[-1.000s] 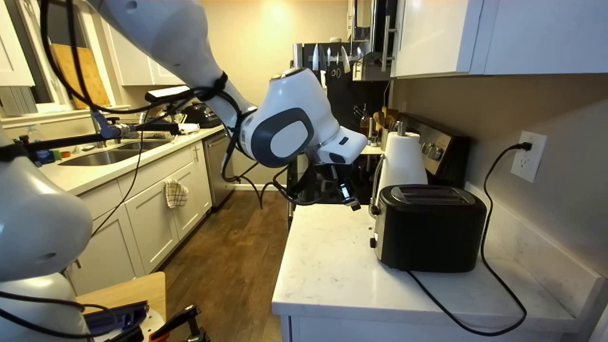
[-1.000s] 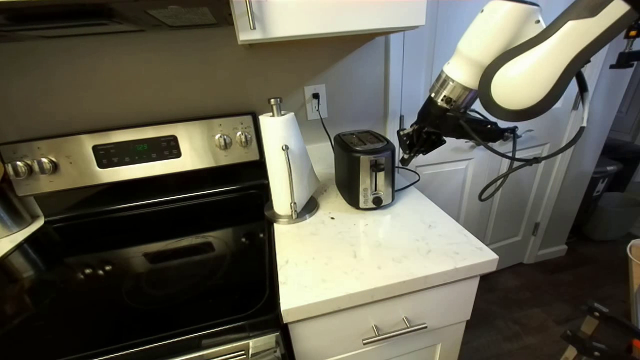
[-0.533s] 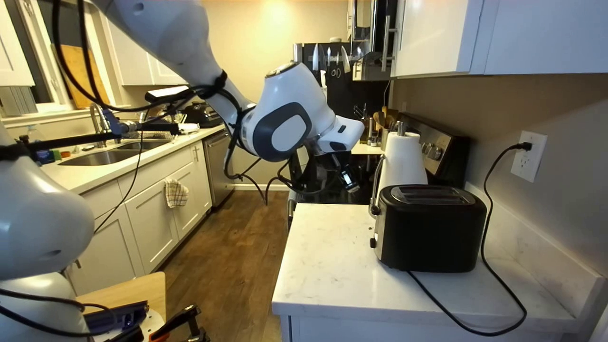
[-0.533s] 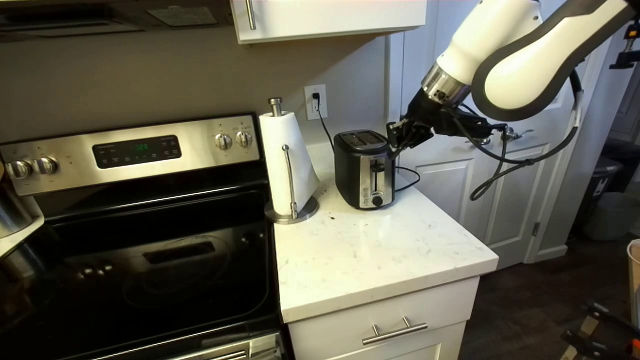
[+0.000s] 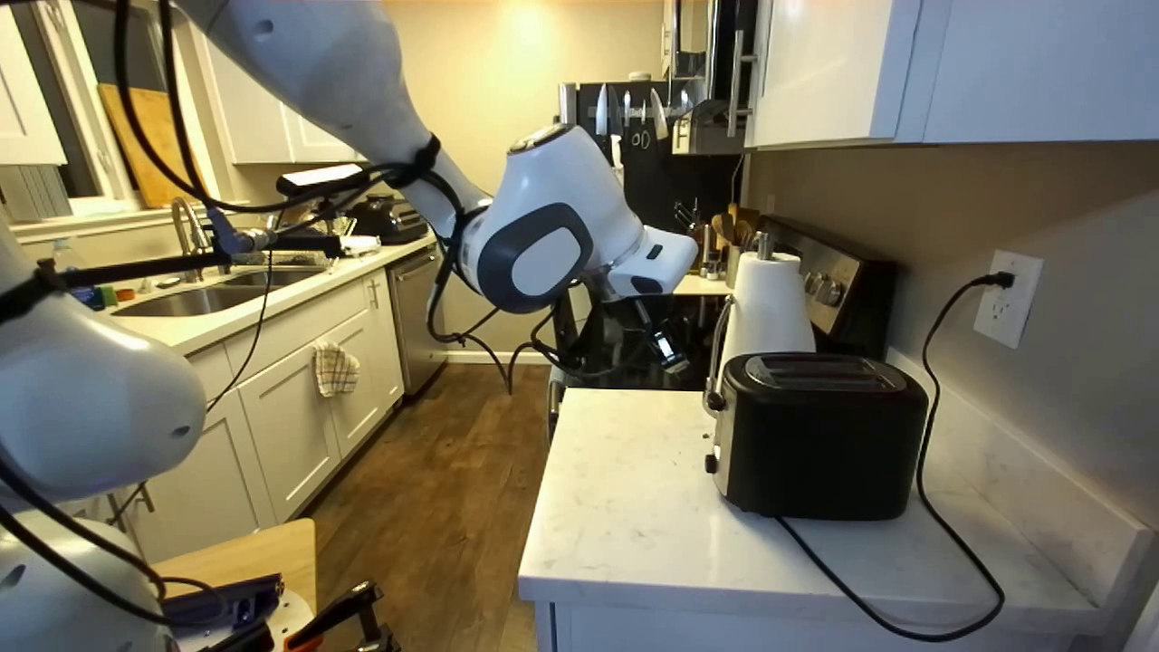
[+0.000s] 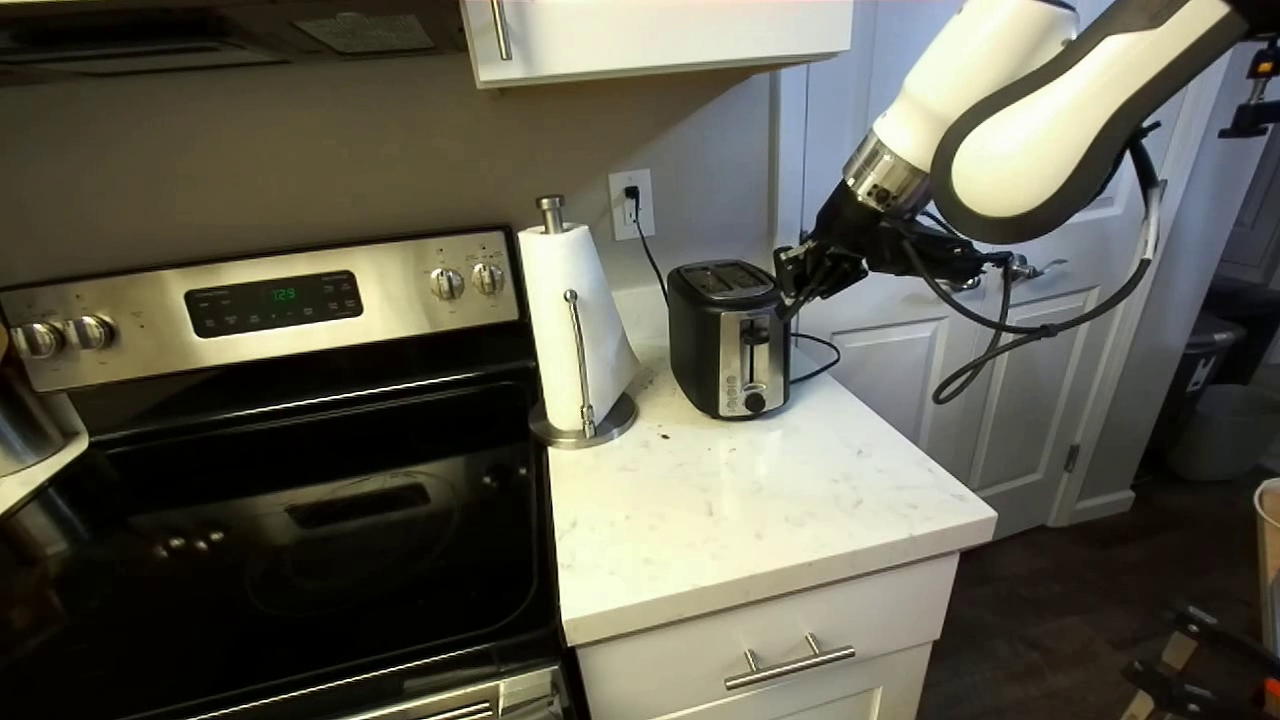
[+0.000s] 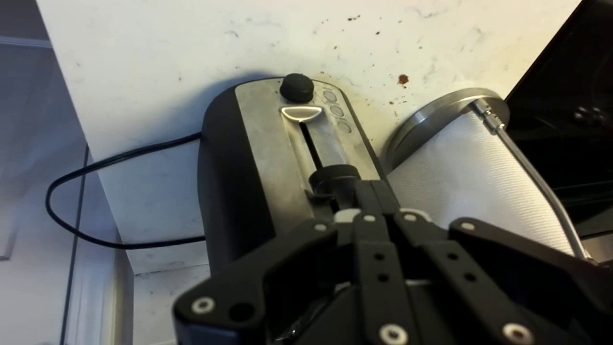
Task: Push the lever of the toaster down
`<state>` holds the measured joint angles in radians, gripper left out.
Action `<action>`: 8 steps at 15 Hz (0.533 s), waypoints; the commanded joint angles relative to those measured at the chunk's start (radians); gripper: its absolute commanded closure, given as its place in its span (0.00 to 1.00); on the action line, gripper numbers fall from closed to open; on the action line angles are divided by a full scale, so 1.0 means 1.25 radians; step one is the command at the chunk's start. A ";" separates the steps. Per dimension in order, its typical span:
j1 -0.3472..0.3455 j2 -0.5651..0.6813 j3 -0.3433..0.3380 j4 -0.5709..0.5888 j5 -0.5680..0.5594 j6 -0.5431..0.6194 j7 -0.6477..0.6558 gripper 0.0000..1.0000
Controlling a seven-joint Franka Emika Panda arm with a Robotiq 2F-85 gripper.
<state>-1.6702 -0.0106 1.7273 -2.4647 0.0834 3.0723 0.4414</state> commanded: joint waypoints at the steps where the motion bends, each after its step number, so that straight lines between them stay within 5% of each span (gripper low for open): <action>1: 0.199 0.009 -0.223 0.000 0.047 0.001 -0.059 1.00; 2: 0.258 0.013 -0.290 0.002 0.049 -0.001 -0.064 1.00; 3: 0.156 0.027 -0.201 0.000 -0.009 0.004 -0.025 1.00; 4: 0.182 0.030 -0.232 0.001 -0.016 0.005 -0.024 1.00; 5: 0.348 0.022 -0.388 0.001 0.043 0.003 -0.072 1.00; 6: 0.214 0.039 -0.267 0.001 -0.022 0.010 -0.023 1.00; 7: 0.247 0.041 -0.301 0.002 -0.031 0.011 -0.023 1.00; 8: 0.411 0.028 -0.455 0.004 0.036 0.007 -0.078 1.00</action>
<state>-1.3567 0.0016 1.3542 -2.4647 0.0785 3.0721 0.4138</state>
